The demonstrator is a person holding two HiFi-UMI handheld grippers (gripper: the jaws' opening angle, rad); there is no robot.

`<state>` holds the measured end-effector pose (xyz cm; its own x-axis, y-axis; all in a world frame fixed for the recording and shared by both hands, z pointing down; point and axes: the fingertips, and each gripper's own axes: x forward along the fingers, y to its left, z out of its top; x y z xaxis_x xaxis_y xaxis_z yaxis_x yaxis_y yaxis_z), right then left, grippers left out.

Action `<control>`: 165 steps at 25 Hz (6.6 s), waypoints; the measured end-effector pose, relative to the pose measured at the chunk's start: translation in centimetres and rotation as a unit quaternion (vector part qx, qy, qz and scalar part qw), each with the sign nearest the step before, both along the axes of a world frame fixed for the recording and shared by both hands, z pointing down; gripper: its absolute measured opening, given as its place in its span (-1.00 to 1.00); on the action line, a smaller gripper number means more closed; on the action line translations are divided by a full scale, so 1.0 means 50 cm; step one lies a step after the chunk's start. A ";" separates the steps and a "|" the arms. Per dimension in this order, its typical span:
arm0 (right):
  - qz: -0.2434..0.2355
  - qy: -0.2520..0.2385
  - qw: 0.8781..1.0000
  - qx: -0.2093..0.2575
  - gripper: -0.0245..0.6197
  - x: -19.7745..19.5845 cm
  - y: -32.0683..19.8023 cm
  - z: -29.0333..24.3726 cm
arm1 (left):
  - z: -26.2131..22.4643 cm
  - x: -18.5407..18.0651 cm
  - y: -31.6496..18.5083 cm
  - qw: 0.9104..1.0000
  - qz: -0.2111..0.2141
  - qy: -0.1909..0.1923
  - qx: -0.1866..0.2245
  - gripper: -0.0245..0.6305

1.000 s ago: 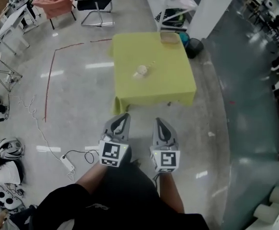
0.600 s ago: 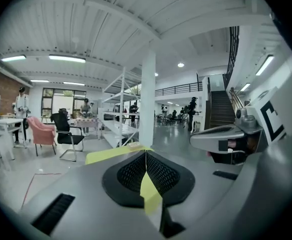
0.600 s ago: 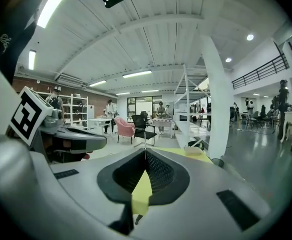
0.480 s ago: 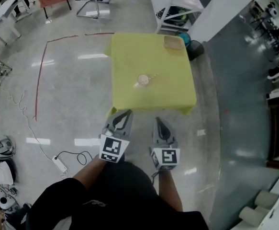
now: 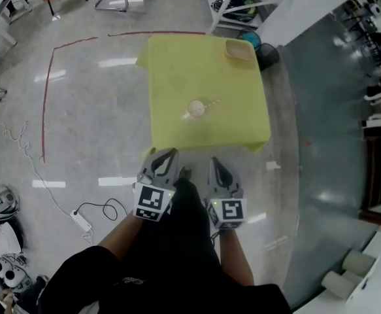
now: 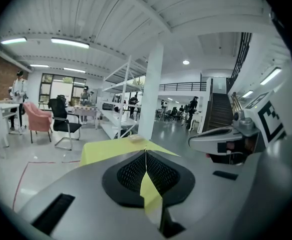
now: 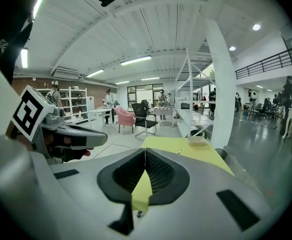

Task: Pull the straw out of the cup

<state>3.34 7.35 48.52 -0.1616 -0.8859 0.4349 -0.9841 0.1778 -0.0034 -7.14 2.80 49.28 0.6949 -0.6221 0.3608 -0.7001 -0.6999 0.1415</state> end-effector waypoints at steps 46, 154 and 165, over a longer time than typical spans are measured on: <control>-0.146 -0.056 0.980 -0.123 -0.87 0.173 -0.329 0.286 | 0.213 0.179 -0.269 0.988 -0.043 -0.105 -0.106 -0.79; -0.075 -0.122 0.966 -0.214 -0.67 0.138 -0.408 0.467 | 0.236 0.093 -0.255 0.980 -0.118 -0.106 -0.123 -0.79; -0.082 -0.123 0.966 -0.212 -0.72 0.140 -0.411 0.458 | 0.233 0.100 -0.255 0.980 -0.120 -0.105 -0.121 -0.79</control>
<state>10.36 -13.22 71.44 -0.4297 -0.5904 0.6832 -0.9027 0.2634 -0.3401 -2.12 -9.94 60.94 0.4337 -0.6372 0.6371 -0.8719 -0.4752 0.1182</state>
